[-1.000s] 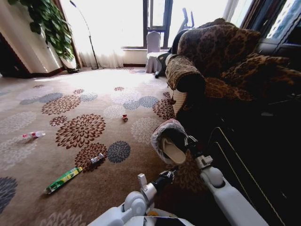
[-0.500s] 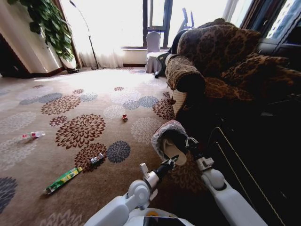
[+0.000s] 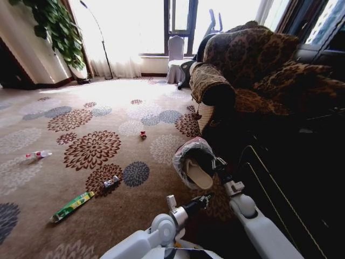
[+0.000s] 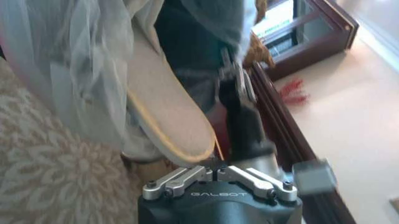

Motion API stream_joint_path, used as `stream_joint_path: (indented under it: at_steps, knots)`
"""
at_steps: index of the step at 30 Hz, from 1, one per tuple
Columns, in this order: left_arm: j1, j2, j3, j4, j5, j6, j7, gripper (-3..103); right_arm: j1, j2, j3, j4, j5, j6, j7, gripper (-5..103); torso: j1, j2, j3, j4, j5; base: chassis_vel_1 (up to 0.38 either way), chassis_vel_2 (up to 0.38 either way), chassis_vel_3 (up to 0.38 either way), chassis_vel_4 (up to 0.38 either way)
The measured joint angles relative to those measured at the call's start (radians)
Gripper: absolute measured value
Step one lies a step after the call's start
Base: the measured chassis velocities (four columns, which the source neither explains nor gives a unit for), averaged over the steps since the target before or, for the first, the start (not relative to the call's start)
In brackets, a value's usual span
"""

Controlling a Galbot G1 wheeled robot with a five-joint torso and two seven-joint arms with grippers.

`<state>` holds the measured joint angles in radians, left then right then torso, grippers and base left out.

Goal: Pick up the trash from the ground and place it into the trash bin.

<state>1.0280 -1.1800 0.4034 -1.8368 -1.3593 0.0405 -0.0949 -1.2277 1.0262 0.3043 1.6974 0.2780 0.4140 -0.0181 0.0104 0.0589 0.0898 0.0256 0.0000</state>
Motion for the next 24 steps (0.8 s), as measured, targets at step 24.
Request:
stream_joint_path:
  at_steps: [24]
  knots:
    - [0.125,0.053,-0.143,-0.055,0.616,-0.197,0.071,13,-0.009,0.007,0.009,0.001,0.012,-0.007,0.000,0,0.000,0.000,0.000,0.0001,-0.0003,0.000,0.000,0.000,0.000]
